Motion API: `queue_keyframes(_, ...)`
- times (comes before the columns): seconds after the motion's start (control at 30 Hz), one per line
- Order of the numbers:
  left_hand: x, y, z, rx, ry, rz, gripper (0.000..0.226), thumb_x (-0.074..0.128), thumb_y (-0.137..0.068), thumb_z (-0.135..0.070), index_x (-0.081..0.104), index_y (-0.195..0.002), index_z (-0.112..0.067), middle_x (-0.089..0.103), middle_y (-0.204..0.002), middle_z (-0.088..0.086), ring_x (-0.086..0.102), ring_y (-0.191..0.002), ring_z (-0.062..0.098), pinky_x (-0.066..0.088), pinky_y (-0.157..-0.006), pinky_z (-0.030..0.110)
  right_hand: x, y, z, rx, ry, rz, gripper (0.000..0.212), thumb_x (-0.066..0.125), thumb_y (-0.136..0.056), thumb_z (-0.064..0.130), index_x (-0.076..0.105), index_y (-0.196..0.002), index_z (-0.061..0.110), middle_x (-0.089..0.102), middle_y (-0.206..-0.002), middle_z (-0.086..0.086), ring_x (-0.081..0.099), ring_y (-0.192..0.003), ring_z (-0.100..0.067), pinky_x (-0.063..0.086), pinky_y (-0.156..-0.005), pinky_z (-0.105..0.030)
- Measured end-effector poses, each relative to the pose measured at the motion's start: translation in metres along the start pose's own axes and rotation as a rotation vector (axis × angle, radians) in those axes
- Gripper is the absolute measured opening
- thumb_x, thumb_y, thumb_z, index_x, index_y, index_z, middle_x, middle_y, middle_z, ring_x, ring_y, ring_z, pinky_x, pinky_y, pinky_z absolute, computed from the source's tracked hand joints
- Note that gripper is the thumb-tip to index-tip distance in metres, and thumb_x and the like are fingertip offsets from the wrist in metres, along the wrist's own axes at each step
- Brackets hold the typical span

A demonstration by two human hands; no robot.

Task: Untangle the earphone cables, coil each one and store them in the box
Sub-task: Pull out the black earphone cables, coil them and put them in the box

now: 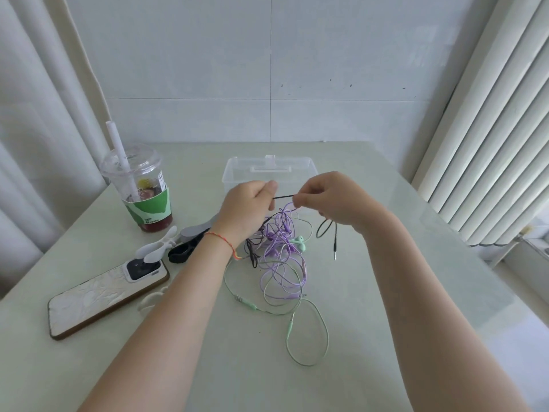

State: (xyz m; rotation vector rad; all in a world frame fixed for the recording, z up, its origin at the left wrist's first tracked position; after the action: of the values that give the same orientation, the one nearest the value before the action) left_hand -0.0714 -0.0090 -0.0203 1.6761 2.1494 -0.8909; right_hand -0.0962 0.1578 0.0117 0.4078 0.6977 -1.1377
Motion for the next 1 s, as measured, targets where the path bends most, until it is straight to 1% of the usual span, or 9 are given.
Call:
queue_keyframes(0.13,-0.013,-0.005,0.012,-0.173,0.038,-0.221,0.047,0.038,-0.103,-0.028,0.053,-0.061,-0.011,0.055,-0.054,0.000,0.049,-0.061,0.028,0.037,-0.061,0.036,-0.014,-0.008,-0.023,0.123,0.036,-0.177,0.010,0.064,-0.088,0.020,0.070,-0.085,0.013,0.049,-0.059,0.003,0.048,-0.057,-0.019,0.037,-0.051,-0.024)
queue_keyframes(0.3,-0.029,-0.012,0.034,-0.342,0.035,-0.451,0.041,0.031,-0.102,-0.023,0.052,-0.075,0.000,0.050,-0.073,0.018,0.045,-0.074,0.031,0.029,-0.065,0.036,-0.029,-0.010,-0.045,0.264,0.126,-0.373,0.024,0.047,-0.093,0.009,0.071,-0.097,0.008,0.059,-0.082,-0.002,0.053,-0.071,-0.022,0.039,-0.054,-0.026)
queue_keyframes(0.43,-0.019,-0.011,0.025,-0.271,0.034,-0.281,0.041,0.037,-0.102,-0.026,0.053,-0.071,-0.004,0.046,-0.063,0.012,0.044,-0.067,0.028,0.029,-0.060,0.034,-0.025,-0.012,-0.041,0.240,0.211,-0.286,0.019,0.056,-0.089,0.014,0.069,-0.098,0.003,0.064,-0.082,-0.011,0.055,-0.075,-0.022,0.043,-0.065,-0.029)
queue_keyframes(0.57,-0.001,-0.010,0.019,-0.180,0.022,-0.096,0.043,0.041,-0.102,-0.030,0.063,-0.070,-0.012,0.065,-0.069,0.003,0.053,-0.065,0.021,0.036,-0.061,0.028,-0.014,-0.010,-0.028,0.153,0.263,-0.189,0.017,0.058,-0.089,0.013,0.073,-0.095,0.009,0.060,-0.074,0.004,0.056,-0.080,-0.018,0.041,-0.055,-0.024)
queue_keyframes(0.63,0.002,-0.010,0.019,-0.135,0.071,-0.042,0.043,0.042,-0.102,-0.034,0.063,-0.068,-0.016,0.061,-0.066,0.008,0.047,-0.055,0.018,0.035,-0.058,0.030,-0.013,-0.009,-0.021,0.085,0.285,-0.206,0.019,0.055,-0.090,0.013,0.073,-0.096,0.014,0.063,-0.086,0.004,0.054,-0.082,-0.015,0.038,-0.061,-0.025)
queue_keyframes(0.7,0.006,-0.008,0.015,-0.116,0.180,0.034,0.042,0.044,-0.102,-0.034,0.063,-0.068,-0.019,0.048,-0.051,0.000,0.039,-0.045,0.014,0.032,-0.051,0.028,-0.009,-0.008,-0.011,-0.030,0.202,-0.197,0.021,0.056,-0.088,0.013,0.071,-0.100,0.021,0.066,-0.097,0.007,0.056,-0.079,-0.012,0.039,-0.068,-0.021)
queue_keyframes(0.77,0.010,-0.004,0.007,-0.097,0.298,0.095,0.038,0.044,-0.103,-0.031,0.066,-0.076,-0.017,0.046,-0.046,-0.007,0.040,-0.040,0.011,0.036,-0.048,0.024,0.002,-0.005,0.001,-0.111,-0.012,-0.072,0.021,0.061,-0.087,0.014,0.068,-0.105,0.021,0.068,-0.100,0.010,0.065,-0.071,-0.012,0.049,-0.063,-0.021)
queue_keyframes(0.93,0.006,-0.003,-0.004,-0.059,0.621,0.104,0.035,0.043,-0.104,-0.024,0.069,-0.088,-0.005,0.062,-0.072,0.008,0.062,-0.065,0.020,0.055,-0.064,0.028,0.020,-0.001,0.007,-0.087,-0.023,0.169,0.015,0.062,-0.089,0.016,0.061,-0.103,0.009,0.074,-0.082,-0.007,0.069,-0.063,-0.024,0.056,-0.056,-0.030)
queue_keyframes(1.0,0.002,-0.004,0.000,-0.082,0.647,0.052,0.036,0.043,-0.104,-0.025,0.069,-0.086,-0.007,0.057,-0.068,0.004,0.056,-0.058,0.017,0.052,-0.057,0.026,0.017,0.000,0.001,-0.026,-0.063,0.212,0.011,0.058,-0.091,0.011,0.064,-0.098,0.004,0.071,-0.072,-0.008,0.063,-0.056,-0.024,0.052,-0.052,-0.028)
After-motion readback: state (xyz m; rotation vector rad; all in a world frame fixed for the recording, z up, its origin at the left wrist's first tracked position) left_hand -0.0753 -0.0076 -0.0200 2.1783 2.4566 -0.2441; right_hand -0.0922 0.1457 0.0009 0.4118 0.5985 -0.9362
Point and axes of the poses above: each hand's wrist, its own y-axis away from the middle knuckle, its own x-axis out of the palm, z = x × y, the point moved 3 cm from there along -y, towards the middle knuckle
